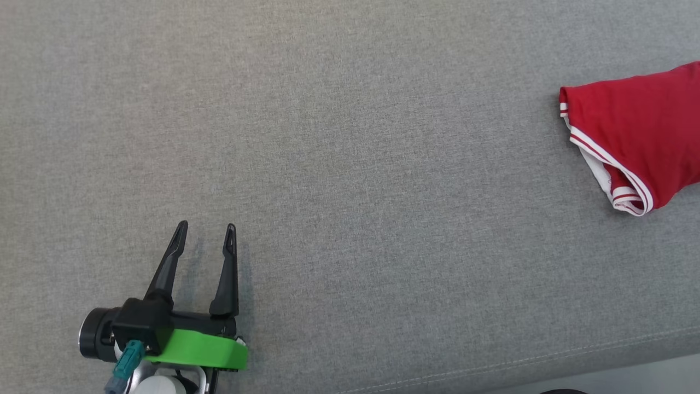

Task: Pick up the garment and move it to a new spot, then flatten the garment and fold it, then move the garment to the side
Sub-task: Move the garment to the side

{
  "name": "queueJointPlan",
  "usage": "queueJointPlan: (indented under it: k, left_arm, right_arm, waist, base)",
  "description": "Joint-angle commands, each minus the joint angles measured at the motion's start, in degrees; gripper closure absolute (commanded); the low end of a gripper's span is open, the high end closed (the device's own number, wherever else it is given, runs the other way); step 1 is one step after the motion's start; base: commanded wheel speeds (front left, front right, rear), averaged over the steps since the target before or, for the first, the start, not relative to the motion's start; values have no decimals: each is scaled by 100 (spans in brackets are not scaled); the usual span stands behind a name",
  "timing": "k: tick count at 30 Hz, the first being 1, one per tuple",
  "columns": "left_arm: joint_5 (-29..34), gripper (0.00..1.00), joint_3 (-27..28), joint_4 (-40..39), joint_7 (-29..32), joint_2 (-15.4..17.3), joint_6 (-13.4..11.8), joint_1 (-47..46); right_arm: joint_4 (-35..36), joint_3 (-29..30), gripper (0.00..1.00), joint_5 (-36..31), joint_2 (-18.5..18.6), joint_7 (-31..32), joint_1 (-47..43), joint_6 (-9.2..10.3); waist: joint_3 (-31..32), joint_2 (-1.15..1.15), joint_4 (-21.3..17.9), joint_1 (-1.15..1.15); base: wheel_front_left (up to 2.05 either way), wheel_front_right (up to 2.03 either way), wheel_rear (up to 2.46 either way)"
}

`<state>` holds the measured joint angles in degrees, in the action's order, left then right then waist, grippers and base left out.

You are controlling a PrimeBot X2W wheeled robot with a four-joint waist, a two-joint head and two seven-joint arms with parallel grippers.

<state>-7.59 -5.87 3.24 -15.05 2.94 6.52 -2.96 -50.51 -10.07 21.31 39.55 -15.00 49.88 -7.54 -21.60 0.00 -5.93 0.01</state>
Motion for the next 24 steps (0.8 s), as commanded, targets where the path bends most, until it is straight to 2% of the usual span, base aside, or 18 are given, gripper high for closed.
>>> queueJointPlan:
  k: [1,8,12,15,19,21,24]
  left_arm:
    - [-47,0,-10,19,-16,4,-21,40]
    - [-462,0,-115,105,-16,2,-241,243]
    - [-585,0,-98,167,-16,1,-336,459]
    - [-558,0,-80,227,-16,1,-318,606]
    - [-518,0,45,326,-16,0,-287,769]
    - [-496,0,107,394,-16,0,-251,834]
    - [-436,0,199,560,-16,2,-256,932]
  right_arm:
    - [176,88,0,-98,-22,-21,-183,11]
    - [2437,904,0,-654,-370,-19,-1857,11]
    - [3547,1210,0,-699,-752,-18,-3004,11]
    - [4231,1461,0,-733,-1099,-18,-3787,10]
    - [4780,1576,0,-890,-1597,-19,-4618,11]
    - [4826,1464,0,-1097,-1730,-19,-5005,11]
    - [4785,1445,0,-1077,-2133,-19,-5355,10]
  waist:
    - [251,0,18,-1]
    - [995,0,246,-1]
    - [1410,0,416,-1]
    - [1606,0,518,-1]
    - [1784,0,569,-1]
    - [1888,0,595,-1]
    - [2049,0,605,-1]
  base:
    - [0,0,0]
    - [0,0,0]
    - [0,0,0]
    - [0,0,0]
    - [0,0,0]
    - [0,0,0]
    - [0,0,0]
